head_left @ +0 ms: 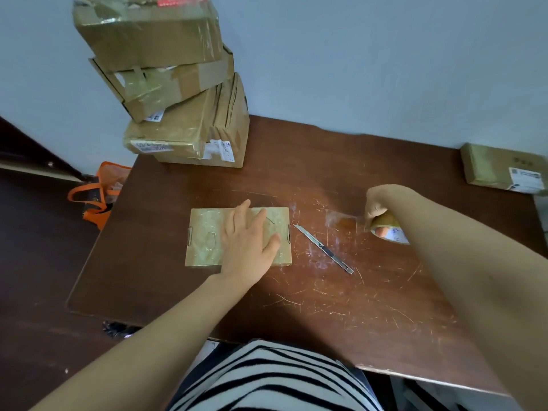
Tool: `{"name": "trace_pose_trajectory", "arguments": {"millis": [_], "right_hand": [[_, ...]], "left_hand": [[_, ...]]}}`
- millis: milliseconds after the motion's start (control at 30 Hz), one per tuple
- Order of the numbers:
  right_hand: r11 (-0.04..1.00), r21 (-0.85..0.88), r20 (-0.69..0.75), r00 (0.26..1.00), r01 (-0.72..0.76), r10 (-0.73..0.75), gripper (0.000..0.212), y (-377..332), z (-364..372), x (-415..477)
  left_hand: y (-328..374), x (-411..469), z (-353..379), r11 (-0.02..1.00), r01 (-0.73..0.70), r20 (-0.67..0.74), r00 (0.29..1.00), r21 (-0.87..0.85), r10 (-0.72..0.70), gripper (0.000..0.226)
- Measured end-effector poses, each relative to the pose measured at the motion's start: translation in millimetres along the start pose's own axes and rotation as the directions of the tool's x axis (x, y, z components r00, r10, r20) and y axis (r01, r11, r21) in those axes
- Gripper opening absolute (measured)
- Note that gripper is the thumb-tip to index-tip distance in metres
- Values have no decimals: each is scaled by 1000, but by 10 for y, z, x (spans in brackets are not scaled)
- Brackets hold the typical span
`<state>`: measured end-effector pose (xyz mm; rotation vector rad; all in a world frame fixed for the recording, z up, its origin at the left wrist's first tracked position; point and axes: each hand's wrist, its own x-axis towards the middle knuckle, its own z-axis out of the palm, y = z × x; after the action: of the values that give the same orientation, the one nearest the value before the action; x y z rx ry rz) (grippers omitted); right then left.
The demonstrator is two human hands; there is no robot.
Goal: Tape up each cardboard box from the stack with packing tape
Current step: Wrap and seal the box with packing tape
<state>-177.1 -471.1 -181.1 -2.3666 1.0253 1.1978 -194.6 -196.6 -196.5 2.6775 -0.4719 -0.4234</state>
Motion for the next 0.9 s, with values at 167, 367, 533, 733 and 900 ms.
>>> {"name": "trace_pose_trajectory", "arguments": {"millis": [167, 367, 533, 733, 900], "right_hand": [[989, -145, -122, 992, 22, -40, 11, -115, 95, -332], [981, -187, -248, 965, 42, -89, 11, -430, 206, -813], [992, -39, -326, 937, 116, -123, 21, -542, 329, -1203], [934, 294, -411, 909, 202, -68, 27, -427, 742, -1514], [720, 646, -364, 931, 253, 0, 20, -481, 1021, -1757]], "left_hand": [[153, 40, -35, 752, 290, 227, 955, -592, -190, 26], [303, 193, -6, 166, 719, 690, 694, -675, -206, 14], [390, 265, 47, -105, 849, 852, 523, -517, 36, 49], [310, 345, 31, -334, 808, 829, 547, -486, 115, 9], [159, 469, -46, -211, 742, 756, 654, -637, 16, 9]]}}
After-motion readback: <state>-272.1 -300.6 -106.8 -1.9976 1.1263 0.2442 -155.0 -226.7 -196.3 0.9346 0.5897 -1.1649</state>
